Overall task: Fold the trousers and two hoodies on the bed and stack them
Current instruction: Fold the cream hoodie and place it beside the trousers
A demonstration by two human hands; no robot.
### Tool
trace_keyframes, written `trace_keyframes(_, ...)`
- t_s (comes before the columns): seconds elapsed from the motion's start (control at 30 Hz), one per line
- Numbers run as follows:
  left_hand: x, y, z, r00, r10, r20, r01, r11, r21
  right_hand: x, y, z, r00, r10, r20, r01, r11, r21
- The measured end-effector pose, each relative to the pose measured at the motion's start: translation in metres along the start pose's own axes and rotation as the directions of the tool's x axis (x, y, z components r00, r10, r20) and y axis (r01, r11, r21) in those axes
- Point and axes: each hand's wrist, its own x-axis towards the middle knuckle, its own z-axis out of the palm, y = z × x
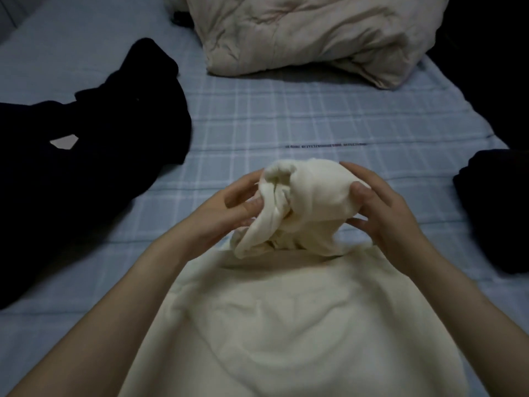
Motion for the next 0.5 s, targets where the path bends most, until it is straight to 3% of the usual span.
trace_keyframes(0.17,-0.041,-0.014,0.013,1.000,-0.005,0.030,0.001,0.991,0.133,-0.048,0.011,-0.002,0.997,-0.018,0.069,0.016,1.000,0.023)
trace_keyframes(0.3,-0.082,-0.034,0.031,0.994,-0.051,0.095,0.026,0.969,0.246,-0.098,0.029,-0.004,0.991,-0.033,0.130,0.058,0.978,-0.201)
trace_keyframes(0.4,-0.113,-0.057,0.050,0.992,-0.063,0.111,0.017,0.927,0.374,-0.138,0.061,0.002,0.970,-0.050,0.239,0.170,0.843,-0.511)
trace_keyframes(0.5,-0.134,-0.074,0.069,0.984,-0.079,0.162,-0.048,0.751,0.659,-0.165,0.083,0.009,0.933,0.055,0.355,0.224,0.683,-0.696)
